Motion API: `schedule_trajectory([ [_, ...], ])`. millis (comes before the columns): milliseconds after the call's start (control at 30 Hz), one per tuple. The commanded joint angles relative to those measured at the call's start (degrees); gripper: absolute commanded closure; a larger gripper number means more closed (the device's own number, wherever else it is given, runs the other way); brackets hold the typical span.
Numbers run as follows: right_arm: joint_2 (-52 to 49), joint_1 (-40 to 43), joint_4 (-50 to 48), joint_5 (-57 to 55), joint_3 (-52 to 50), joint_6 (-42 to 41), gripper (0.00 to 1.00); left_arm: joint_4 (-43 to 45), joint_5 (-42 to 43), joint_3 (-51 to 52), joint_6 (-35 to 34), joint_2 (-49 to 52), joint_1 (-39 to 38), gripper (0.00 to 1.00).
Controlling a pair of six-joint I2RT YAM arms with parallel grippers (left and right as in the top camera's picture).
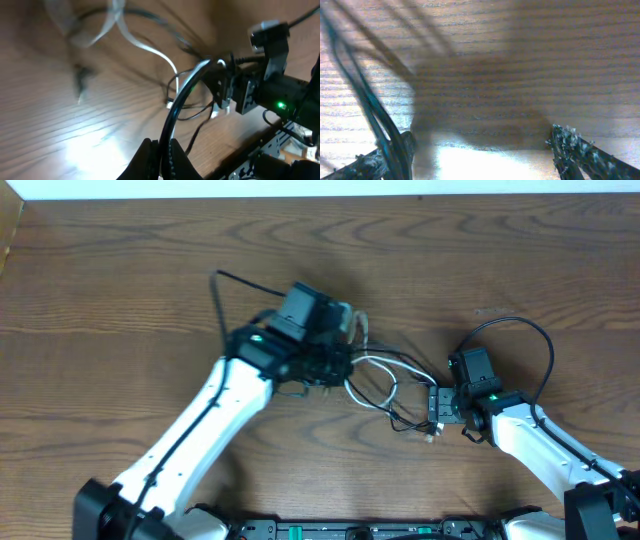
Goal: Untangle cables
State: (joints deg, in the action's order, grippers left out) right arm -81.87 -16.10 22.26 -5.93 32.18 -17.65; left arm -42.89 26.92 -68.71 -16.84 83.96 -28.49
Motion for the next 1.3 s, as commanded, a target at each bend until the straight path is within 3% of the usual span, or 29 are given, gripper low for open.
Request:
schedule_trajectory([
  [0,-2.91,0.15,1.97,-2.99,-3.41,-0.79,0.16,-2.43,-0.59,-0.04,4.9,-3.63,5.51,0.93],
  [400,-2.93,0.15,1.95,-2.95,-3.41,-0.79,0.15,-5.29,-0.28,-0.04,6.27,-10.14,27.76,0.93],
  [833,-2.93,0.15,1.05,-0.42,-3.41,-0.74,0.15,-5.53,1.44,-0.02,5.2,-10.12,31.23,0.92],
  [900,-2.91,0.15,-0.17,2.78,-3.41,-0.72,0.24,-6.23,2.14,-0.02,5.2,-10.1,31.15,0.92],
  [1033,-2.91,0.15,-2.8,5.92,-3.39,-0.74,0.66,-7.48,2.89,0.02,5.22,-9.81,30.88,0.92],
  [1067,-2.91,0.15,-3.23,5.92,-3.39,-0.74,0.71,-7.67,2.91,0.02,5.22,-9.79,30.69,0.92],
  [1267,-2.69,0.15,-2.45,7.02,-1.64,0.46,0.76,-8.28,2.89,0.24,5.25,-8.98,26.36,0.92],
])
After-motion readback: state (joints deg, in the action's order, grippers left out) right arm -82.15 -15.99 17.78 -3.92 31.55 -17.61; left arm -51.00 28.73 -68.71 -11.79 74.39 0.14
